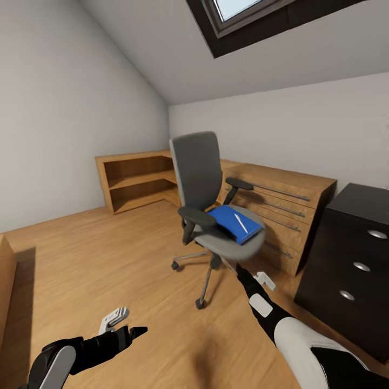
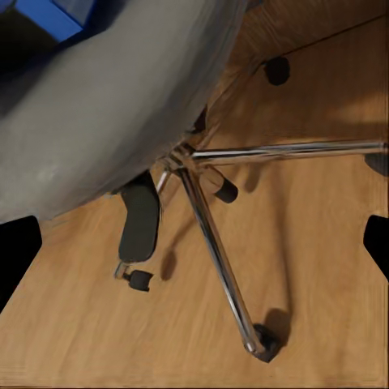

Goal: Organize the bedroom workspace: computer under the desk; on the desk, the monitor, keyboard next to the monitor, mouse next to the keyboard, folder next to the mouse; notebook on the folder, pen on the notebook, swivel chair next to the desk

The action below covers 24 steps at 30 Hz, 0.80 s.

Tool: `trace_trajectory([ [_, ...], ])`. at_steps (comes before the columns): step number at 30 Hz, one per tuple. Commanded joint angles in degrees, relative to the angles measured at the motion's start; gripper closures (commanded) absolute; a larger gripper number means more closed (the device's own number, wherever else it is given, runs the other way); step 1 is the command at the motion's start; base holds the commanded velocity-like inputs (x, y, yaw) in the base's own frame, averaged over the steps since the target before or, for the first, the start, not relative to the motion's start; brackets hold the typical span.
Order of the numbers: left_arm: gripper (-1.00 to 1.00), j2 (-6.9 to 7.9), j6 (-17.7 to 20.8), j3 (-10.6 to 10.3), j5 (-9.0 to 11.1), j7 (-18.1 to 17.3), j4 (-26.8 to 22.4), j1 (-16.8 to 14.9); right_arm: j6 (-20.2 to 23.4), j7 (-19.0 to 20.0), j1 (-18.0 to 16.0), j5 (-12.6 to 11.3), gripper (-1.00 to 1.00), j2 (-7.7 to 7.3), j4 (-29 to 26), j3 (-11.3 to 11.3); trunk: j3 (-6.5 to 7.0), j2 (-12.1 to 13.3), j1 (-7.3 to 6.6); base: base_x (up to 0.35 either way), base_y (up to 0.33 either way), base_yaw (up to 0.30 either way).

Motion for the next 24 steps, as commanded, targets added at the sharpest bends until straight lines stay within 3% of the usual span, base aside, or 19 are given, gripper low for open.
trace_trajectory([
  [1, -1.00, 0.00, 0.3, 0.1, -0.1, -0.2, 0.0, 0.0, -0.2, 0.6, 0.0, -0.3, -1.00, 0.03, 0.1, -0.5, -0.05, 0.0, -0.05, -0.332, 0.000, 0.000],
  [7, -1.00, 0.02, 0.3, 0.1, -0.1, -0.2, 0.0, 0.0, -0.2, 0.6, 0.0, -0.3, -1.00, 0.07, 0.1, -0.5, -0.05, 0.0, -0.05, -0.283, 0.000, 0.000],
  [11, -1.00, 0.02, 0.2, 0.1, -0.1, -0.2, 0.0, 0.0, -0.2, 0.6, 0.0, -0.2, -1.00, 0.12, 0.2, -0.5, -0.05, 0.0, -0.05, -0.049, 0.000, -0.045],
  [15, -1.00, 0.02, 0.2, 0.0, -0.2, -0.1, 0.0, 0.0, -0.3, 0.6, 0.0, -0.1, -1.00, 0.07, 0.3, -0.5, 0.83, 0.0, -0.15, -0.001, 0.000, -0.215],
  [20, -1.00, -0.10, 0.2, -0.1, -0.3, 0.1, 0.2, 0.0, -0.7, 0.6, 0.0, 0.1, -1.00, 0.18, 0.5, -0.4, 1.73, 2.0, -1.25, 0.000, 0.000, -0.054],
  [22, -1.00, -0.14, -0.9, -0.4, -2.1, 0.2, 1.8, 0.0, -2.9, 0.6, 0.0, 1.9, -1.00, 0.23, 1.7, -0.3, 2.09, 2.8, -1.69, 0.000, 0.000, -0.010],
  [23, -1.00, -0.12, -2.3, -0.4, -3.5, 0.2, 3.7, 0.0, -5.4, 0.6, 0.0, 4.2, -1.00, 0.28, 3.6, -0.3, 2.27, 3.2, -1.91, 0.000, 0.000, -0.003],
  [24, -1.00, -0.05, -4.9, -0.3, -4.7, 0.2, 7.7, 0.0, -9.9, 0.6, 0.0, 8.3, -1.00, 0.35, 7.4, -0.4, 2.45, 3.6, -2.13, 0.000, 0.000, -0.001],
])
